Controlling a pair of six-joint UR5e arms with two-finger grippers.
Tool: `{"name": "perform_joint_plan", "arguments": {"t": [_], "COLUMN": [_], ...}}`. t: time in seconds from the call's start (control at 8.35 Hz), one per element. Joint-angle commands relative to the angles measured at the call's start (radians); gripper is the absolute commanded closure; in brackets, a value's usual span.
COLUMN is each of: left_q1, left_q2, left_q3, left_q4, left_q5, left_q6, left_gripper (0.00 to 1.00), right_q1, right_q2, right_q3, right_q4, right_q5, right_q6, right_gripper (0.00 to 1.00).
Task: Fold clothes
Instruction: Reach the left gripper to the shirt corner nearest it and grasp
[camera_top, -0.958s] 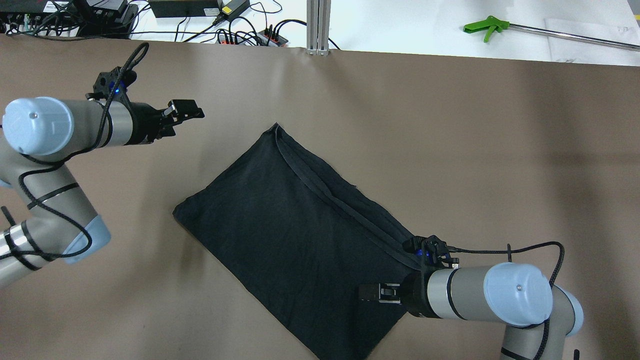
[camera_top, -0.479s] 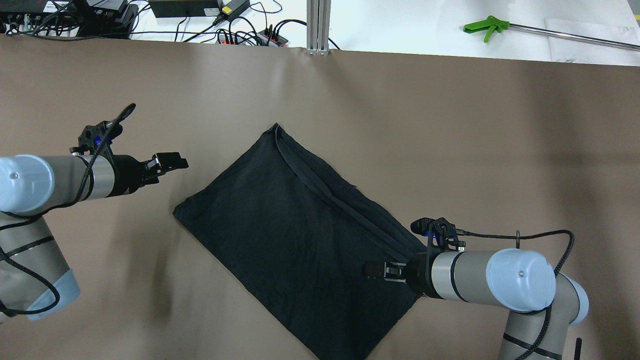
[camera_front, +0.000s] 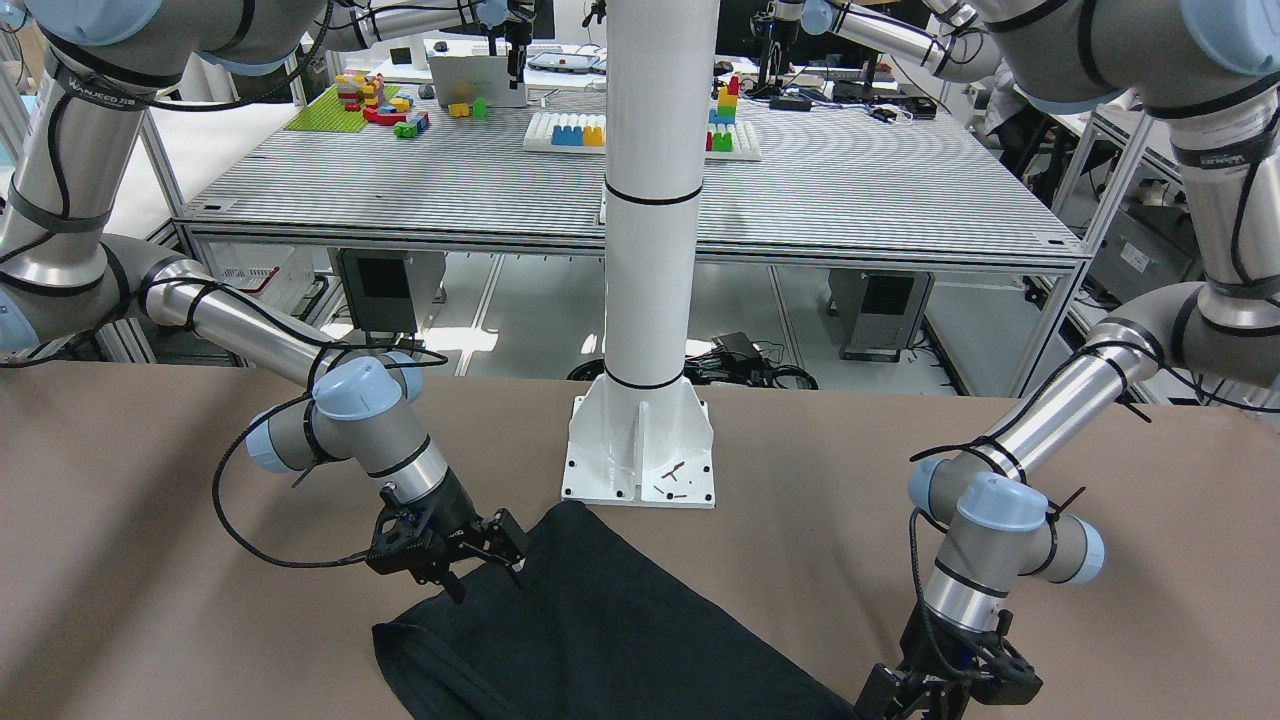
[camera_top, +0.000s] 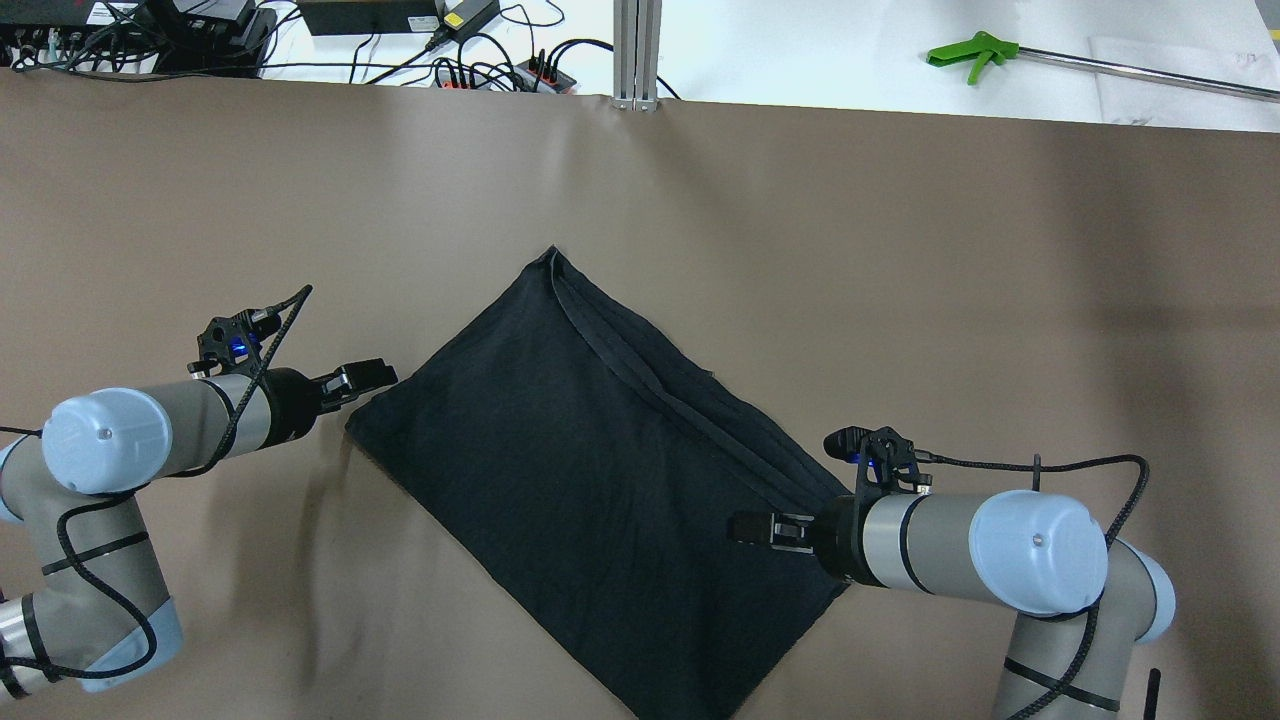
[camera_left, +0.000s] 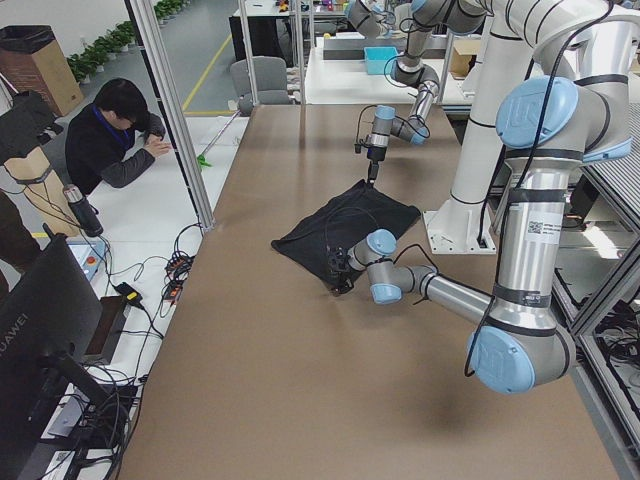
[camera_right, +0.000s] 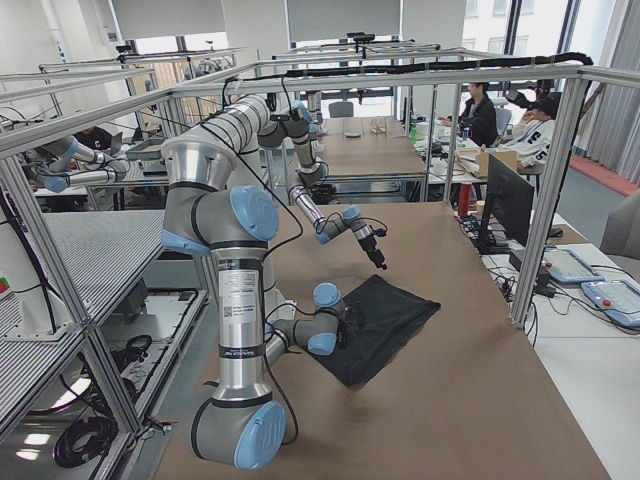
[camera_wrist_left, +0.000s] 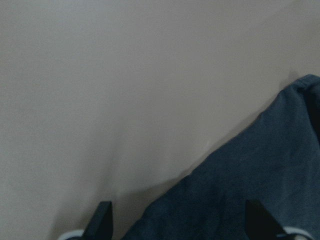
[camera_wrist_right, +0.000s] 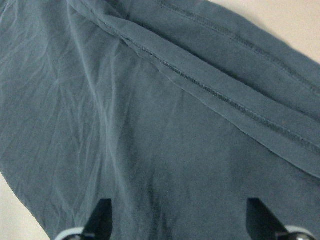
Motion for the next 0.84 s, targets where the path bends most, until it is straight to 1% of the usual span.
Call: {"name": "perform_joint_plan", "arguments": {"t": [0.0,0.12,0.24,0.36,0.48,0.6,0.72], "left_q1": [0.042,0.044,0.045,0.059,0.064,0.064,0.064], "left_q2": [0.002,-0.001,-0.001,-0.001,-0.001,0.000,-0.003], "left_q3": [0.039,0.039,0.036,0.029,0.028,0.026,0.026], "left_q4": [-0.008,-0.005,-0.004,-0.005,-0.004,-0.004,0.002], "left_q5": [0.045,0.042,0.040,0.039,0.037,0.034,0.020], "left_q6": [0.000,0.002,0.003,0.003,0.003,0.005,0.006], "left_gripper": [0.07,0.07,0.14,0.49,0.89,1.00,1.00], "right_q1": [0.005,0.005,0.005,0.005,0.005,0.003,0.003], "right_q2": [0.014,0.014,0.014,0.014,0.014,0.012,0.012], "right_q3": [-0.011,-0.011,-0.010,-0.011,-0.011,-0.011,-0.011], "right_q4": [-0.007,-0.007,-0.007,-0.008,-0.008,-0.008,-0.008], "right_q5": [0.000,-0.003,-0.010,-0.010,-0.011,-0.020,-0.022], "right_q6": [0.005,0.009,0.012,0.012,0.012,0.014,0.012], "right_gripper": [0.06,0.06,0.06,0.06,0.06,0.06,0.06]}}
